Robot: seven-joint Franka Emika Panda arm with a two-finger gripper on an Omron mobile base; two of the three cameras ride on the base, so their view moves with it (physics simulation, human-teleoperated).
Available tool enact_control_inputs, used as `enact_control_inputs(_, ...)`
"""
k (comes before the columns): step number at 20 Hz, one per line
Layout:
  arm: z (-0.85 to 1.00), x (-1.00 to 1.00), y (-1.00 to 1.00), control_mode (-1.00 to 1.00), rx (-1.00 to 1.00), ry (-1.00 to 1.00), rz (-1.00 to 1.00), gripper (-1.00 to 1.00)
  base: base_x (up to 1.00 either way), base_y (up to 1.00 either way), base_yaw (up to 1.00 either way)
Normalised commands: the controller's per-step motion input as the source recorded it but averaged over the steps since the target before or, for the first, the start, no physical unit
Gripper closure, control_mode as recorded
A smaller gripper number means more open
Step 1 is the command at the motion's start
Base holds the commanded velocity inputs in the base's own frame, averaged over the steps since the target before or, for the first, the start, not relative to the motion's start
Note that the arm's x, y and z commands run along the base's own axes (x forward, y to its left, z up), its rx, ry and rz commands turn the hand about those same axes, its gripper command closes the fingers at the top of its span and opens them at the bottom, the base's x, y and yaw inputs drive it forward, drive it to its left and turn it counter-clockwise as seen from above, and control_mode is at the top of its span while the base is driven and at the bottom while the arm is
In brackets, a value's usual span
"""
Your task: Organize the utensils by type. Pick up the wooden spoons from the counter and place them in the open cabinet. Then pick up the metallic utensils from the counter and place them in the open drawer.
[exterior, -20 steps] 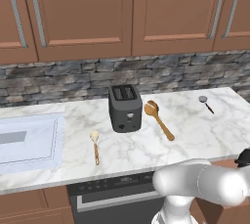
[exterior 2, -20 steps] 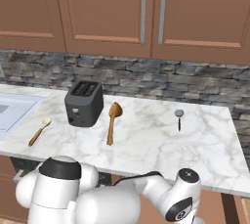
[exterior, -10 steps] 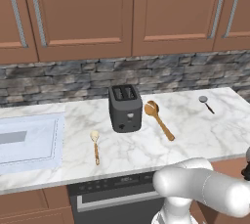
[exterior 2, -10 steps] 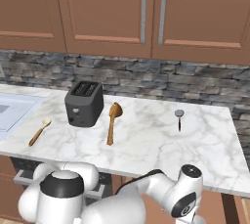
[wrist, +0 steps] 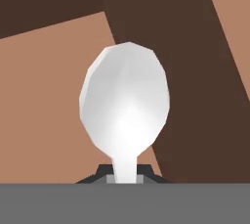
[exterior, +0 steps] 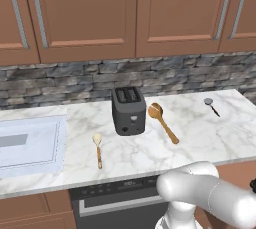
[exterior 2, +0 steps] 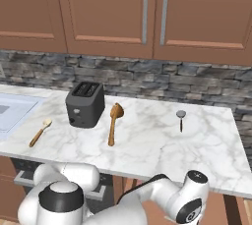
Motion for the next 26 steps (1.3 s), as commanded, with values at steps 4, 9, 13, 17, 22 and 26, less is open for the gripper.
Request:
enact_control_inputs(4, -0.37, -0.67, -0.10, -1.00, 0.00, 0.00, -0.01, 1.00, 0.00, 0.00, 0.00)
enact_control_inputs(9, -0.37, -0.68, -0.04, -1.00, 0.00, -0.01, -0.02, 1.00, 0.00, 0.00, 0.00)
enact_control_inputs(13, -0.41, -0.63, 0.00, -1.00, 0.00, 0.00, -0.05, 1.00, 0.00, 0.00, 0.00)
enact_control_inputs(17, -0.44, -0.63, 0.00, -1.00, 0.00, 0.00, -0.07, 1.00, 0.00, 0.00, 0.00)
enact_control_inputs(22, -0.24, -0.43, 0.01, -1.00, 0.01, -0.02, -0.06, 1.00, 0.00, 0.00, 0.00)
enact_control_inputs(26, 0.00, -0.05, 0.12, -1.00, 0.06, -0.06, -0.03, 1.00, 0.00, 0.00, 0.00)
